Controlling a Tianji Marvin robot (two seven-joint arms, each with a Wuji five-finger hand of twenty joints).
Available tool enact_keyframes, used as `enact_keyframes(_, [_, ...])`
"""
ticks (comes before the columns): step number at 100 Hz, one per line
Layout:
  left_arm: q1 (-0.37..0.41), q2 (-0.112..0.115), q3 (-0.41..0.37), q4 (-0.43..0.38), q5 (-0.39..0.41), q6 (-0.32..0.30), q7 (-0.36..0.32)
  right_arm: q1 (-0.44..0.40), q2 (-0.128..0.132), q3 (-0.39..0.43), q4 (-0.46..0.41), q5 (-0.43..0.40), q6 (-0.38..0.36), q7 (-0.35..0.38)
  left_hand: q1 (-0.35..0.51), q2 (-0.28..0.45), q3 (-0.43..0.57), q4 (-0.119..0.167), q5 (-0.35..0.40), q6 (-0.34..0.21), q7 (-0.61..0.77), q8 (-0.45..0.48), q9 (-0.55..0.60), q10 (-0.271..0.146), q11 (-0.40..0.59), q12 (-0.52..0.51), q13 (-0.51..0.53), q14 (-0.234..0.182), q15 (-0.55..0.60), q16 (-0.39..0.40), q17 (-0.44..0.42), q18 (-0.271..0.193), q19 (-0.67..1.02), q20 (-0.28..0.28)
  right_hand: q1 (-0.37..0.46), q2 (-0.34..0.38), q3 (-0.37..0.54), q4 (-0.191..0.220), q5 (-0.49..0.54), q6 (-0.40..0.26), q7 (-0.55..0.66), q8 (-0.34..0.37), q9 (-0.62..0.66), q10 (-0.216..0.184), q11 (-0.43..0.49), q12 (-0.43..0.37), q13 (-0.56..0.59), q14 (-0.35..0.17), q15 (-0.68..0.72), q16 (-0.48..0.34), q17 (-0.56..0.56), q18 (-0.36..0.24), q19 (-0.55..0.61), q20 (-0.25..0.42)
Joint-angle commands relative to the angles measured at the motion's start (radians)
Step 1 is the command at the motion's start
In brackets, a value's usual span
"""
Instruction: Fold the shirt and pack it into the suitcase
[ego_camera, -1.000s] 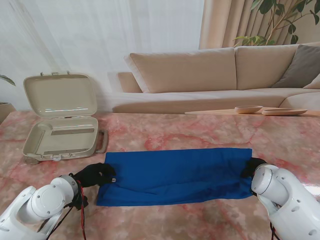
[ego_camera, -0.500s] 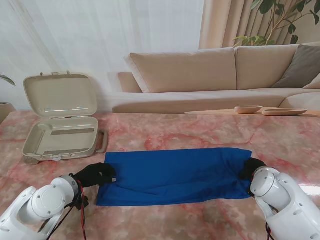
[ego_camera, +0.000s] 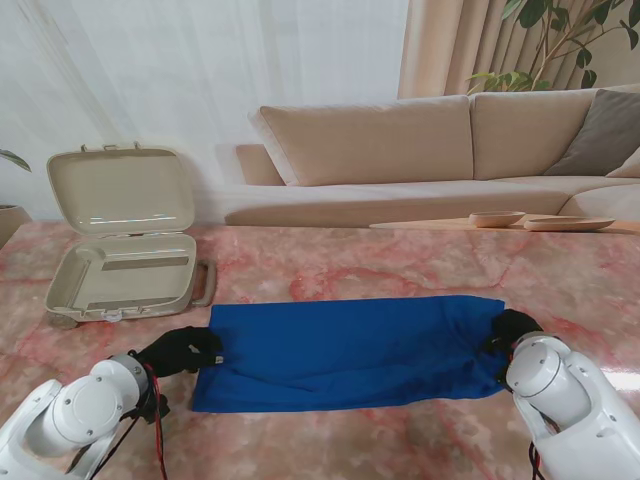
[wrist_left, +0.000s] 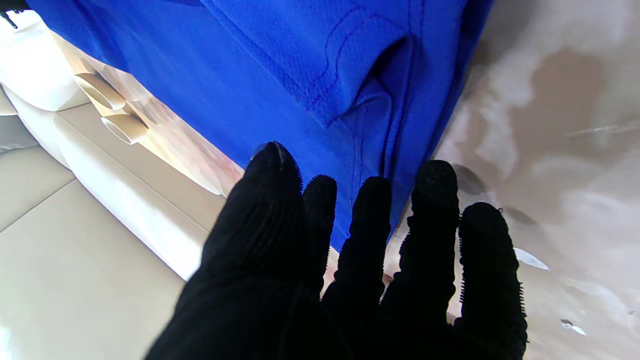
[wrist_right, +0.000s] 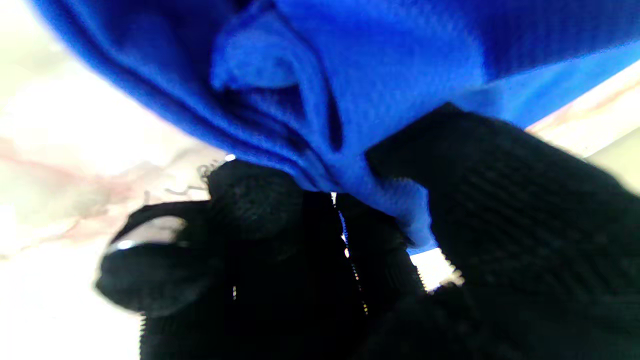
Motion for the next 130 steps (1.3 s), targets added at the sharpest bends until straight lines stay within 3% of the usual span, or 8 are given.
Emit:
enact_keyframes(1, [0.013, 0.005, 0.000, 0.002, 0.005, 0.002, -0.013, -0.008, -0.001, 0.009, -0.016, 0.008, 0.002, 0.011, 0.022, 0.017, -0.034, 0.013, 0.022, -0.011, -0.005, -0.006, 0.020, 0.005, 0.008, -0.005, 0.012, 0.034, 0.003, -0.008, 0.004, 0.023, 0.003, -0.005, 0.073, -0.019, 0.111, 0.098, 0.040, -0.042, 0.076, 0.036, 0.033, 0.090, 0.024, 0.017, 0.034, -0.013, 0.040, 0.027, 0.025, -0.122, 0.084, 0.014])
enact_keyframes(12, [0.015, 0.008, 0.001, 0.011, 0.000, 0.000, -0.031, -0.012, -0.002, 0.024, -0.033, 0.011, 0.002, 0.011, 0.021, 0.018, -0.034, 0.013, 0.022, -0.011, -0.005, -0.007, 0.020, 0.006, 0.008, -0.005, 0.012, 0.035, 0.003, -0.008, 0.002, 0.023, 0.002, -0.006, 0.072, -0.018, 0.112, 0.125, 0.042, -0.035, 0.072, 0.042, 0.034, 0.095, 0.026, 0.019, 0.035, -0.016, 0.048, 0.027, 0.062, -0.223, 0.139, 0.447])
enact_keyframes(26, [0.006, 0.011, 0.014, 0.029, -0.009, -0.009, -0.046, -0.015, -0.002, 0.044, -0.056, 0.012, -0.003, 0.015, 0.021, 0.018, -0.034, 0.013, 0.022, -0.010, -0.005, -0.007, 0.021, 0.006, 0.008, -0.005, 0.012, 0.036, 0.003, -0.008, 0.002, 0.022, 0.002, -0.006, 0.072, -0.014, 0.112, 0.142, 0.041, -0.032, 0.070, 0.052, 0.034, 0.091, 0.032, 0.021, 0.035, -0.024, 0.054, 0.027, 0.068, -0.201, 0.107, 0.333])
enact_keyframes(32, [-0.003, 0.012, 0.024, 0.041, -0.015, -0.014, -0.050, -0.016, -0.002, 0.053, -0.067, 0.012, -0.006, 0.019, 0.021, 0.019, -0.035, 0.013, 0.022, -0.010, -0.005, -0.007, 0.021, 0.005, 0.008, -0.005, 0.012, 0.035, 0.003, -0.008, 0.002, 0.023, 0.002, -0.006, 0.071, -0.011, 0.110, 0.148, 0.040, -0.031, 0.072, 0.055, 0.034, 0.089, 0.038, 0.021, 0.036, -0.033, 0.060, 0.028, 0.102, -0.316, 0.327, 0.829])
enact_keyframes(37, [-0.012, 0.013, 0.034, 0.051, -0.021, -0.018, -0.052, -0.016, -0.002, 0.060, -0.077, 0.012, -0.008, 0.019, 0.019, 0.020, -0.035, 0.013, 0.021, -0.012, -0.005, -0.007, 0.020, 0.005, 0.008, -0.005, 0.012, 0.035, 0.003, -0.008, 0.001, 0.023, 0.002, -0.006, 0.069, -0.008, 0.108, 0.154, 0.039, -0.032, 0.072, 0.062, 0.036, 0.084, 0.043, 0.022, 0.037, -0.040, 0.065, 0.030, 0.067, -0.208, 0.102, 0.415])
enact_keyframes(57, [-0.052, 0.013, 0.074, 0.091, -0.051, -0.035, -0.057, -0.016, -0.001, 0.084, -0.114, 0.013, -0.019, 0.027, 0.021, 0.018, -0.034, 0.013, 0.021, -0.011, -0.004, -0.007, 0.022, 0.005, 0.009, -0.005, 0.012, 0.036, 0.004, -0.008, 0.000, 0.024, 0.003, -0.006, 0.065, -0.004, 0.099, 0.181, 0.041, -0.039, 0.080, 0.076, 0.046, 0.071, 0.057, 0.021, 0.038, -0.075, 0.102, 0.050, 0.058, -0.110, 0.067, 0.211])
enact_keyframes(63, [-0.064, 0.012, 0.084, 0.102, -0.059, -0.041, -0.058, -0.015, -0.001, 0.090, -0.124, 0.016, -0.022, 0.031, 0.022, 0.019, -0.034, 0.013, 0.021, -0.010, -0.004, -0.007, 0.020, 0.004, 0.009, -0.005, 0.011, 0.035, 0.003, -0.009, 0.000, 0.024, 0.003, -0.006, 0.063, -0.004, 0.095, 0.188, 0.043, -0.043, 0.082, 0.076, 0.050, 0.068, 0.060, 0.021, 0.039, -0.080, 0.111, 0.061, -0.033, 0.001, -0.201, -0.345])
enact_keyframes(130, [-0.179, 0.004, 0.201, 0.197, -0.151, -0.078, -0.055, -0.005, -0.001, 0.095, -0.250, 0.064, -0.045, 0.051, 0.022, 0.024, -0.034, 0.014, 0.020, -0.006, -0.009, -0.010, 0.016, 0.011, 0.005, -0.007, 0.006, 0.038, 0.001, -0.010, -0.002, 0.023, 0.000, -0.009, 0.079, -0.039, 0.105, 0.213, 0.055, -0.020, 0.075, 0.072, 0.060, 0.097, 0.053, 0.023, 0.036, -0.036, 0.133, 0.064, -0.045, 0.073, -0.224, -0.373])
